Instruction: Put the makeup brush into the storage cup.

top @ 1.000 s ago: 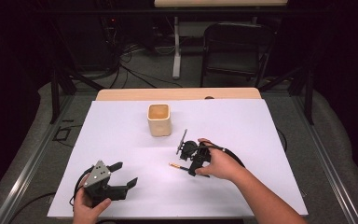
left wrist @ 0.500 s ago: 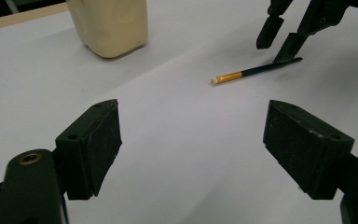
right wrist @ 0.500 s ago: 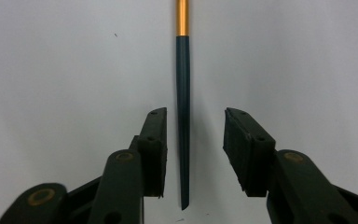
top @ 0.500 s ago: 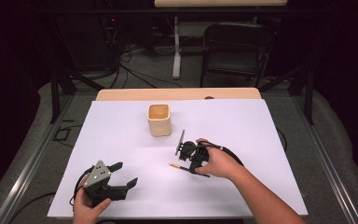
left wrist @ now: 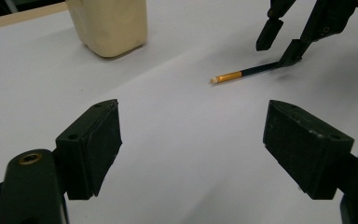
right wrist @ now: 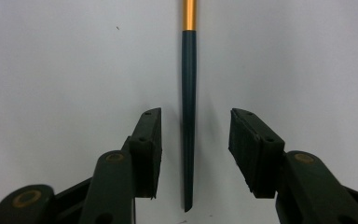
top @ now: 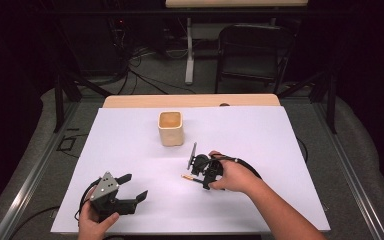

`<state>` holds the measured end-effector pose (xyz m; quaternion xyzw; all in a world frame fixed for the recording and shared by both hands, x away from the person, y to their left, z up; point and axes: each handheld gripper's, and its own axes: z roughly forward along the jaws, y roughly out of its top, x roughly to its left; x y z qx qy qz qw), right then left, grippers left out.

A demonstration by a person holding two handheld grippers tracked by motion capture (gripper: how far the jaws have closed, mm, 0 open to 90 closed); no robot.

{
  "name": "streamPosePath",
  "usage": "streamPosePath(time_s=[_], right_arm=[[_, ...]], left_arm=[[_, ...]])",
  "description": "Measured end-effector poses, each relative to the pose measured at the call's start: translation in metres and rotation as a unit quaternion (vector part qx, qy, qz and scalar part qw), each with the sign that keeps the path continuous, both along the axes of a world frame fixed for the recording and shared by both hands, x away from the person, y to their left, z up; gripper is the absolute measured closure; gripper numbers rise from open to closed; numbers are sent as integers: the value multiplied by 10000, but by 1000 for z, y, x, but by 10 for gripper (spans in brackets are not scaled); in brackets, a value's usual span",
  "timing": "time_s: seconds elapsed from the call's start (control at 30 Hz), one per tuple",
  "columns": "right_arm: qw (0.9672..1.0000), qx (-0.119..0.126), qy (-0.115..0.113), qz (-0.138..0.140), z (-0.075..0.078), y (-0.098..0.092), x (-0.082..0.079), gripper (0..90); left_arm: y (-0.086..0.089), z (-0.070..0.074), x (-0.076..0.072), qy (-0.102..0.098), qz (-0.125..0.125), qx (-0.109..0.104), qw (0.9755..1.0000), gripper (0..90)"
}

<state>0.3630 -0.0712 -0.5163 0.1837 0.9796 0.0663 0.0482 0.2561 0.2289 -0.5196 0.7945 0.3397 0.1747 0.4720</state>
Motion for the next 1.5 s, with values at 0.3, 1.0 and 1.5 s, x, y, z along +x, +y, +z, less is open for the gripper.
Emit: streamPosePath(time_s=[0.3, 1.0, 1.5], right_arm=[[10000, -41, 39, 53, -2, 0, 2, 627], [9994, -219, 240, 101, -4, 2, 3, 829], [9994, -238, 226, 88, -7, 3, 4, 839]], left_arm=[[0, 0, 0, 5, -4, 8, 10000, 191], [0, 0, 0, 6, -4, 21, 10000, 192], [0, 0, 0, 10, -1, 20, 10000, 192]])
